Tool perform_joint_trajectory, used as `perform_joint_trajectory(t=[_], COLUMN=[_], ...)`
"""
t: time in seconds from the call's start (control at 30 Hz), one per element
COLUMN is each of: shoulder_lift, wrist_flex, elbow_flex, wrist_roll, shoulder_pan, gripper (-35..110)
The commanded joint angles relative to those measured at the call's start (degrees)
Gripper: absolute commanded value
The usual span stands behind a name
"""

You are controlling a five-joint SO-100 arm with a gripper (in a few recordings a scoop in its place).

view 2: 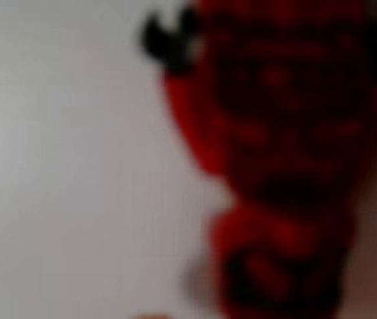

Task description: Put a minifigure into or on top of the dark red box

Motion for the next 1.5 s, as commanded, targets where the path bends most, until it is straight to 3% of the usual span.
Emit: perform_joint_trajectory(t=[0.0, 0.37, 0.97, 1.13, 1.3, 1.47], shoulder_lift=[0.4, -3.4, -12.0, -21.1, -47.5, -48.6], wrist_flex=[1.7, 2.0, 12.0, 21.9, 38.2, 39.6], elbow_flex=[-4.2, -7.9, -23.5, -41.0, -85.8, -86.8], wrist_roll=[0.9, 1.0, 0.8, 0.4, 1.4, -0.1], shoulder_pan=[-1.1, -1.1, -1.0, -1.0, -1.1, -1.1], gripper=[21, 20, 16, 15, 12, 8])
